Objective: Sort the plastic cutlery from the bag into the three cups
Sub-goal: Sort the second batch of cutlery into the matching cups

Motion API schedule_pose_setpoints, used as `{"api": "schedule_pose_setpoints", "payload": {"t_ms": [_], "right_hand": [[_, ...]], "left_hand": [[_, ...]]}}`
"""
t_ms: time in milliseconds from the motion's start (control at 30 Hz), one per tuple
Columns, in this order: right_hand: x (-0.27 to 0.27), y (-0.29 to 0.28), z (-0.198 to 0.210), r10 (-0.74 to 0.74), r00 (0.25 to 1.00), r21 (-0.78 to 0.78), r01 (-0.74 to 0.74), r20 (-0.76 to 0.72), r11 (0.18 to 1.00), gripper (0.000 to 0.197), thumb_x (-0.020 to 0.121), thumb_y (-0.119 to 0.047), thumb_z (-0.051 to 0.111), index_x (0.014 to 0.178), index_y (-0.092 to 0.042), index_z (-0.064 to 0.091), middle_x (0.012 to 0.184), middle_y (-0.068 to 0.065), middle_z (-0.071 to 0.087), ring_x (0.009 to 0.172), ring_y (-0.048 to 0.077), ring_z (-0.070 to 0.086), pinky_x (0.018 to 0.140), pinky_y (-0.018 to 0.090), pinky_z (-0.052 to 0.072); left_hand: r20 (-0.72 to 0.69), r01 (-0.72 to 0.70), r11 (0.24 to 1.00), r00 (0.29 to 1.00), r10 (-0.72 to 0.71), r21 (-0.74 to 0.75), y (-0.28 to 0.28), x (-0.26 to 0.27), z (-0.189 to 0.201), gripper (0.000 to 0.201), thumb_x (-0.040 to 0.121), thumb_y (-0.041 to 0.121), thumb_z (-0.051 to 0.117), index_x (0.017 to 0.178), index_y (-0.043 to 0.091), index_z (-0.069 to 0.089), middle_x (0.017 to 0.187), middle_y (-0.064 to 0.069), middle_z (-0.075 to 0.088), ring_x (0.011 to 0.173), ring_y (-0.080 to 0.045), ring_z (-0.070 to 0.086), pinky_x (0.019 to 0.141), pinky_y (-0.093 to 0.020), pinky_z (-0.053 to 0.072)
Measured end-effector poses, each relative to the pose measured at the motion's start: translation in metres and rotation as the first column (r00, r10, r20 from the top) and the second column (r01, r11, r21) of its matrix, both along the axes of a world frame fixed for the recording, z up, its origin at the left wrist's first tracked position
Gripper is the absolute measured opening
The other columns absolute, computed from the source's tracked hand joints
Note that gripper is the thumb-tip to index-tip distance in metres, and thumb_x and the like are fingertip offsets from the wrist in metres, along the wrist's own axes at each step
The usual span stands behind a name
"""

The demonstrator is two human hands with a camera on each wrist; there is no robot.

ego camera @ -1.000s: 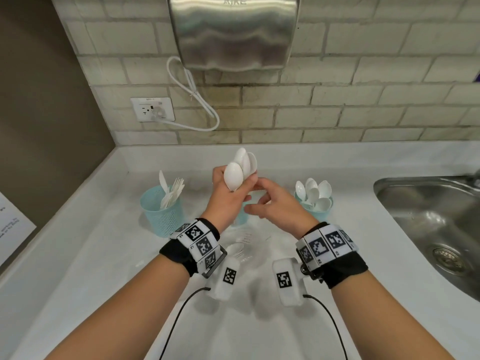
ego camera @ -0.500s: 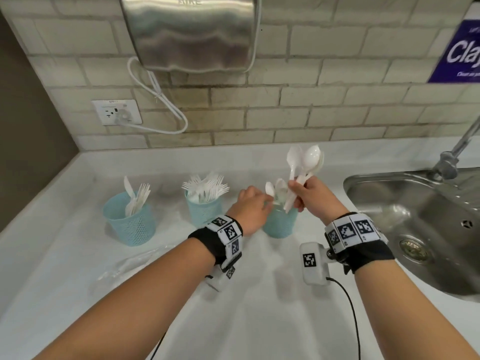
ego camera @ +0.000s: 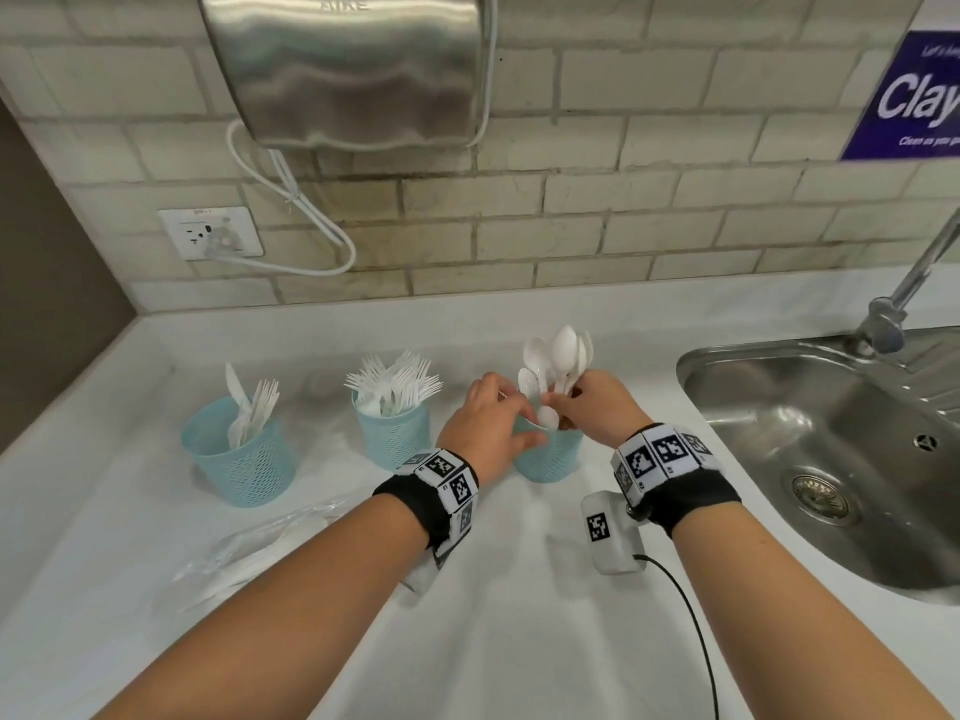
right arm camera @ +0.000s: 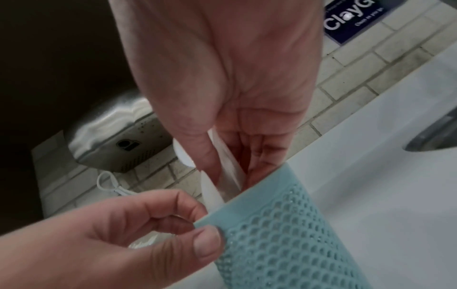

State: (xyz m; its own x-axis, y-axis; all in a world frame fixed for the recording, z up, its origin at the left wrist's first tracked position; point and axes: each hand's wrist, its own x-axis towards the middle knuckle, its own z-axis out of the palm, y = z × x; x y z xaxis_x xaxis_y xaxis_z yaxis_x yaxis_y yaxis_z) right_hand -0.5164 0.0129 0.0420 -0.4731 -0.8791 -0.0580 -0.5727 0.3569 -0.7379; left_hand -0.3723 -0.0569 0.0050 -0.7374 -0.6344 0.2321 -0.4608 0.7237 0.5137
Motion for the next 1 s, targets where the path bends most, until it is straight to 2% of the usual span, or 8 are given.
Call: {"api": "schedule_pose_setpoints", "payload": {"t_ms": [167,300,400,567,733,867,933,1000], "right_hand": [[0.0,-0.005,0.01,-0.026,0.999,0.027,0.025,0.038,0.999,0.031,0.079,-0.022,0.069,0.104,-0.006,0.06,0.09,0.009,0.069,0.084,0.026,0.067,0.083,0.042,0.056],[0.007,-0.001,0.011,-0.174,0.985,-0.151,0.174,0.009,0.973,0.046,0.077,-0.028,0.073,0.117,-0.014,0.055,0.101,0.001,0.058,0.09,0.016,0.057,0.077,0.027,0.044],[0.014,0.003,0.005,-0.186,0.981,-0.342,0.157,-0.053,0.927,0.039,0.081,-0.028,0.07,0.116,-0.019,0.056,0.103,0.001,0.054,0.09,0.011,0.053,0.077,0.023,0.039],[0.011,0.006,-0.011,-0.181,0.969,-0.307,0.122,-0.171,0.944,0.019,0.088,-0.015,0.059,0.105,-0.013,0.067,0.11,0.008,0.058,0.101,0.022,0.058,0.081,0.019,0.036],[0.041,0.006,0.002,-0.242,0.905,-0.377,0.101,-0.349,0.921,0.02,0.088,-0.027,0.058,0.104,-0.02,0.068,0.112,0.008,0.058,0.106,0.028,0.044,0.088,0.023,0.028],[0.1,0.004,0.007,-0.01,0.977,-0.454,-0.089,-0.211,0.887,0.012,0.088,-0.019,0.058,0.096,-0.017,0.068,0.098,-0.001,0.056,0.088,0.01,0.048,0.083,0.015,0.038],[0.129,0.002,0.0,0.157,0.98,-0.392,-0.193,-0.122,0.9,0.009,0.087,-0.015,0.06,0.092,-0.015,0.067,0.094,-0.002,0.059,0.074,-0.001,0.049,0.071,0.004,0.038],[0.156,0.0,-0.014,0.276,0.958,-0.296,-0.286,-0.073,0.911,0.008,0.088,-0.017,0.061,0.088,-0.014,0.068,0.09,-0.004,0.06,0.067,-0.003,0.05,0.065,0.005,0.038]], "left_hand": [[0.039,-0.002,0.999,0.999,0.003,-0.037,-0.001,0.001,0.003,0.03,0.082,0.044,0.066,0.103,0.023,0.064,0.12,0.004,0.043,0.119,-0.012,0.037,0.09,-0.026,0.038],[0.052,-0.012,0.999,0.999,0.014,-0.051,-0.002,0.003,0.002,0.032,0.083,0.047,0.064,0.105,0.024,0.064,0.12,0.004,0.044,0.12,-0.012,0.038,0.092,-0.028,0.04],[0.038,-0.02,0.999,0.999,0.022,-0.048,0.0,0.003,0.002,0.031,0.083,0.047,0.064,0.104,0.024,0.064,0.121,0.004,0.045,0.12,-0.012,0.038,0.093,-0.029,0.04],[0.055,-0.013,1.0,0.998,0.014,-0.024,0.003,0.013,0.006,0.034,0.087,0.036,0.061,0.118,0.024,0.056,0.126,0.003,0.049,0.122,-0.016,0.042,0.098,-0.035,0.041],[0.052,-0.035,0.999,0.998,0.035,-0.005,0.005,0.057,0.017,0.024,0.089,0.037,0.057,0.113,0.03,0.058,0.118,0.008,0.056,0.114,-0.013,0.047,0.094,-0.031,0.041],[0.103,-0.14,0.986,0.986,0.131,0.087,0.008,0.117,0.025,0.007,0.088,0.04,0.057,0.094,0.04,0.061,0.1,0.018,0.06,0.091,-0.003,0.056,0.08,-0.027,0.047],[0.161,-0.203,0.97,0.97,0.181,0.132,0.008,0.148,0.025,0.004,0.087,0.039,0.058,0.09,0.039,0.061,0.094,0.018,0.061,0.082,-0.002,0.058,0.078,-0.027,0.049],[0.231,-0.266,0.948,0.947,0.224,0.175,0.008,0.177,0.02,0.004,0.087,0.035,0.059,0.09,0.036,0.062,0.093,0.015,0.062,0.08,-0.005,0.058,0.079,-0.029,0.05]]}}
